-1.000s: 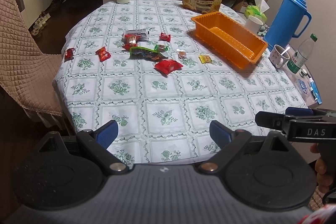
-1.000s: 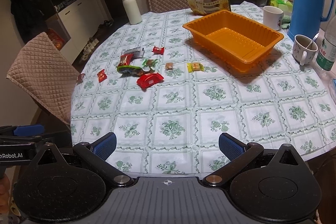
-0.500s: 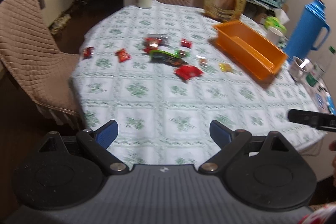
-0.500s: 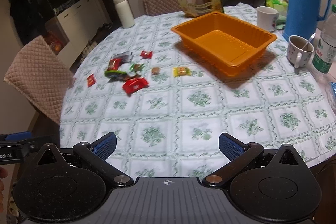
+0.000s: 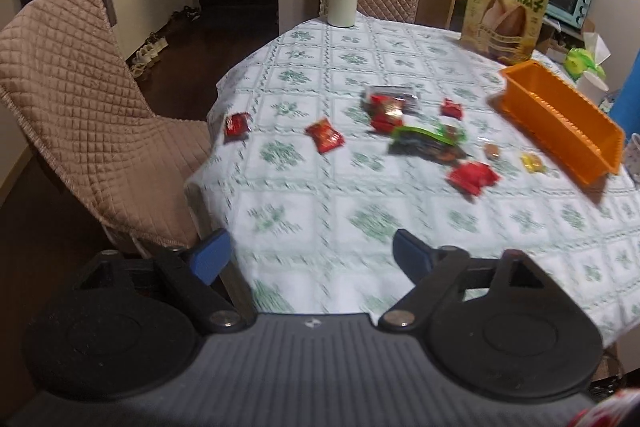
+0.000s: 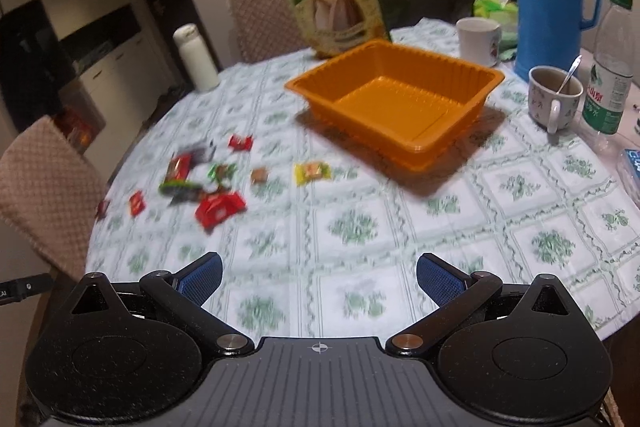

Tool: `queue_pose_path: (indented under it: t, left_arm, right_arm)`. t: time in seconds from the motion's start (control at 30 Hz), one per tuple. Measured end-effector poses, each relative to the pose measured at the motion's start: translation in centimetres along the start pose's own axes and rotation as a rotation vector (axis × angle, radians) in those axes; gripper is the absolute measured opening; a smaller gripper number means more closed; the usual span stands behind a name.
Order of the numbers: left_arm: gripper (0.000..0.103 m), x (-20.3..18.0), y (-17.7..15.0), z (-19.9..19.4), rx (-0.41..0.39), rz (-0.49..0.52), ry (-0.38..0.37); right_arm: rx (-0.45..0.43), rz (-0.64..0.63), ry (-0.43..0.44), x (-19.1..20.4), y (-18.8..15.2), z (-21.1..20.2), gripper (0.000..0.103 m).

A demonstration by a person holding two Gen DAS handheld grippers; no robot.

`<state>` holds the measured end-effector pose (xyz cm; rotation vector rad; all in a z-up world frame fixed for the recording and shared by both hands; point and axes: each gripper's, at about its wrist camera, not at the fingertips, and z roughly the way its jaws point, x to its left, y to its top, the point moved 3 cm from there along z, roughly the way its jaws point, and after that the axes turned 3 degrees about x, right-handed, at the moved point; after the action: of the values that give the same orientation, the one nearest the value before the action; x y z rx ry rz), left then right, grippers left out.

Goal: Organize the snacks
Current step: 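Close the left tool on the small red packet while the right tool nears the yellow candy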

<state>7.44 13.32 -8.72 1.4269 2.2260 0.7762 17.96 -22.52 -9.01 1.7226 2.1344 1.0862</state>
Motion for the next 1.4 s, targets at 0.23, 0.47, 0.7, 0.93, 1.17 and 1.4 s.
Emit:
queue_pose_path:
  t: [0.23,0.47,0.7,0.93,1.17,1.4]
  left_arm:
    - [0.073,4.2,4.0,5.9,-0.015,0.050,0.000]
    - [0.067,7.3,7.3,11.2,-0.039,0.036,-0.011]
    - [0.058,8.7,9.6,16.1,-0.009,0.034,-0.010]
    - [0.046,9.4,10.6,18.8,0.018,0.019,-0.022]
    - [0.030,9.6,10.5,20.2,0.055,0.032,-0.029]
    - [0.025,9.6,10.3,20.3,0.054,0.049,-0.038]
  right_arm:
    - [-0.007,0.093,-0.057,1.5,1.7,3.2,0.103]
    - [0.025,0.125,-0.122,3.8,2.7,6.6,0.103]
    - [0.056,0.141,-0.193,4.8,3.0,8.6,0.103]
    - [0.095,0.155,-0.243,4.9,3.0,10.0,0.103]
    - [0.119,0.147,-0.254,5.3,3.3,11.2,0.103]
    - [0.122,0.141,-0.251,5.6,3.9,12.1,0.103]
